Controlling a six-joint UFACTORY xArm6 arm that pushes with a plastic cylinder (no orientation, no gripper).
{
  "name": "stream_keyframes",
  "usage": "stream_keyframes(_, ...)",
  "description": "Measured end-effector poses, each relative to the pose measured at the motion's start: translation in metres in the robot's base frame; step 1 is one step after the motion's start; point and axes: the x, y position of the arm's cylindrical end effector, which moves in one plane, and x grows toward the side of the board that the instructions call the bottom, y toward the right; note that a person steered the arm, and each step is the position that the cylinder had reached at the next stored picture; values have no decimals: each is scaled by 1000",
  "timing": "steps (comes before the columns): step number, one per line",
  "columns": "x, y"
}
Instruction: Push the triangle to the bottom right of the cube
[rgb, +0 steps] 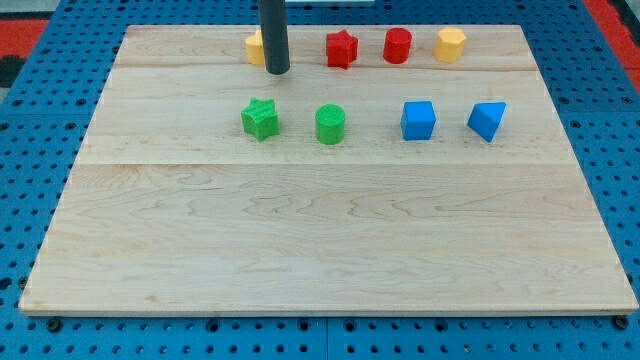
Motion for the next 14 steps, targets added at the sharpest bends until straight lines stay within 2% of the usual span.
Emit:
stream_keyframes(2, 5, 11)
stream_keyframes(3, 28, 71)
stream_keyframes(5, 36, 180)
stream_keyframes(6, 58, 259)
stream_keyframes(7, 108, 303)
stream_keyframes(8, 132, 275)
stream_keyframes(9, 109, 271)
stream_keyframes(10, 121, 220)
stream_keyframes(11, 176, 216)
stream_keyframes(12, 204, 215)
stream_keyframes(13, 181, 195)
stream_keyframes(14, 211, 195)
